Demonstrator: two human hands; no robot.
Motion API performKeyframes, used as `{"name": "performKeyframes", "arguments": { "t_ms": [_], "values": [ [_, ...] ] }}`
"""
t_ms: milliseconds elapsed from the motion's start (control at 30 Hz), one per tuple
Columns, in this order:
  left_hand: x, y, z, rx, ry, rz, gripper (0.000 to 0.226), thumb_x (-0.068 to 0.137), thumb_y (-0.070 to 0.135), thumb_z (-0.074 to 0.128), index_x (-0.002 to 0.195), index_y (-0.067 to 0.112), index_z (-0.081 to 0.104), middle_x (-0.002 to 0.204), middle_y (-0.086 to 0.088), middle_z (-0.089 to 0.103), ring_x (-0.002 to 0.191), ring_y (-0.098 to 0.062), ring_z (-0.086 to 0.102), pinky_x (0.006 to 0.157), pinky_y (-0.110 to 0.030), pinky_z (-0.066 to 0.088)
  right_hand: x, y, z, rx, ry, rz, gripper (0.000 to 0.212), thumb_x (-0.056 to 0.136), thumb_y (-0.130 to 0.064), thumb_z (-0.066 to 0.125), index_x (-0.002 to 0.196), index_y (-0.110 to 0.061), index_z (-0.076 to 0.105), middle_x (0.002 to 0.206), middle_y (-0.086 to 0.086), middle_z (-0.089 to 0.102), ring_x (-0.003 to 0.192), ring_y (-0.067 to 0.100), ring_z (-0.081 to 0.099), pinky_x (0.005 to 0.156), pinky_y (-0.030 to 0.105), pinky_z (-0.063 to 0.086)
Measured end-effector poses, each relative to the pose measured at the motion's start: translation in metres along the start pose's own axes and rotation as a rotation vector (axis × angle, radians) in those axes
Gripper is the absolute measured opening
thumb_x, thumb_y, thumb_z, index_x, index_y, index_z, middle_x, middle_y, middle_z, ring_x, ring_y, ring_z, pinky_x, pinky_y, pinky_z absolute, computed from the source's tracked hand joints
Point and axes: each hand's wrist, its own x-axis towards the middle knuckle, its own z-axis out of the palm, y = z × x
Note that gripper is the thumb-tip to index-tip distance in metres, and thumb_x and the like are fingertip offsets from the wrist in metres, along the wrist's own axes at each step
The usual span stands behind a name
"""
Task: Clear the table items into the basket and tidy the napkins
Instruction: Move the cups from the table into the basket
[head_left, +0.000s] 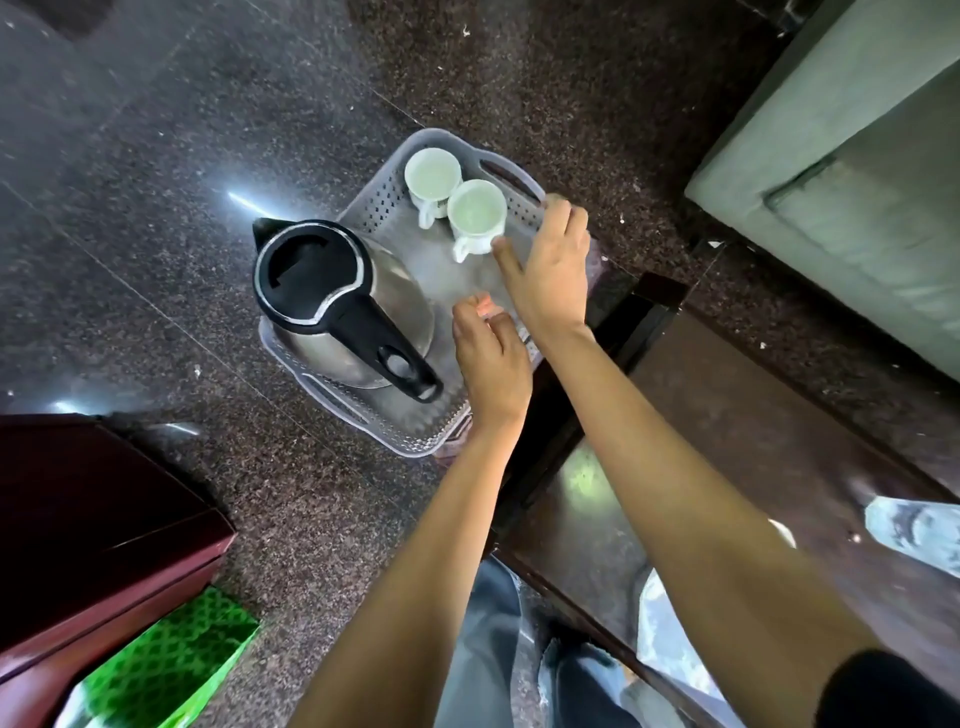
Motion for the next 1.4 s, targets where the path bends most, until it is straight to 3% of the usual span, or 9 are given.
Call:
{"name": "performKeyframes", "arguments": {
  "t_ms": [233,400,567,767,967,1067,1233,1300,1400],
  "values": [
    [-0.084,-0.011,0.032,0.031,-0.075,0.049,0.015,0.094,0.006,0.045,0.104,0.000,0.054,0.102,-0.015,0.061,0.094,-0.025,0.058,0.083,-0.031,0.045,-0.101,0.092,-0.068,-0.176,0.213,0.124,0.049,0.078,-0.032,0.065,0.117,-0.004,0.052,0.117,0.018,0.052,0.105,0.036,0.049,0.094,0.042,0.037],
    [-0.164,-0.029,0.049,0.087,-0.252,-0.020,0.016,0.096,0.007,0.046,0.106,-0.002,0.055,0.105,-0.012,0.060,0.088,-0.016,0.056,0.073,-0.005,0.040,-0.187,0.168,-0.118,-0.473,0.044,0.574,0.083,0.069,-0.037,0.078,0.137,-0.017,0.036,0.141,0.023,0.031,0.124,0.043,0.034,0.102,0.052,0.035],
    [-0.226,-0.044,0.060,0.200,-0.429,-0.082,0.020,0.095,0.007,0.047,0.110,-0.003,0.056,0.105,-0.014,0.063,0.092,-0.018,0.058,0.072,-0.001,0.035,-0.238,0.231,-0.148,-0.437,-0.178,0.866,0.108,0.068,-0.033,0.085,0.149,-0.030,0.013,0.154,0.024,0.006,0.135,0.051,0.022,0.111,0.054,0.028],
    [-0.252,-0.049,0.063,0.273,-0.552,-0.135,0.025,0.096,0.012,0.044,0.117,0.001,0.053,0.111,-0.007,0.060,0.094,-0.009,0.052,0.072,-0.001,0.032,-0.262,0.275,-0.157,-0.250,-0.291,0.765,0.078,0.080,-0.006,0.073,0.143,-0.031,0.034,0.145,0.019,0.023,0.117,0.049,0.041,0.093,0.049,0.045],
    [-0.233,-0.051,0.053,0.251,-0.550,-0.142,0.024,0.095,0.011,0.046,0.117,0.003,0.053,0.105,0.002,0.057,0.094,-0.010,0.056,0.070,0.000,0.037,-0.259,0.274,-0.156,-0.287,-0.245,0.785,0.057,0.078,-0.012,0.076,0.128,-0.016,0.049,0.116,0.021,0.046,0.102,0.046,0.054,0.088,0.043,0.048],
    [-0.207,-0.050,0.041,0.230,-0.474,-0.105,0.021,0.095,0.009,0.048,0.113,0.001,0.055,0.105,-0.004,0.060,0.089,-0.009,0.055,0.068,0.003,0.037,-0.247,0.246,-0.161,-0.225,-0.168,0.777,0.059,0.072,-0.017,0.079,0.126,-0.018,0.053,0.114,0.018,0.044,0.094,0.045,0.059,0.086,0.041,0.049],
    [-0.140,-0.035,0.014,0.132,-0.221,0.014,0.016,0.096,0.010,0.048,0.108,0.005,0.057,0.100,-0.005,0.065,0.088,-0.012,0.061,0.071,-0.001,0.041,-0.184,0.161,-0.172,-0.108,-0.015,0.482,0.058,0.071,-0.016,0.076,0.123,-0.029,0.056,0.118,0.010,0.042,0.089,0.028,0.054,0.085,0.032,0.049],
    [-0.110,-0.023,0.005,0.058,-0.138,0.047,0.014,0.097,0.011,0.047,0.107,0.007,0.055,0.099,-0.002,0.063,0.087,-0.011,0.061,0.072,-0.007,0.045,-0.146,0.118,-0.175,-0.026,-0.030,0.359,0.058,0.071,-0.015,0.076,0.124,-0.029,0.058,0.114,0.006,0.044,0.085,0.019,0.050,0.082,0.025,0.045],
    [-0.070,-0.009,-0.003,0.011,-0.040,0.060,0.015,0.096,0.009,0.047,0.106,0.002,0.054,0.098,-0.006,0.062,0.083,-0.012,0.058,0.069,-0.006,0.043,-0.088,0.060,-0.162,0.005,-0.128,0.197,0.060,0.071,-0.017,0.075,0.127,-0.028,0.058,0.117,0.009,0.047,0.090,0.025,0.057,0.087,0.029,0.047]
  ]
}}
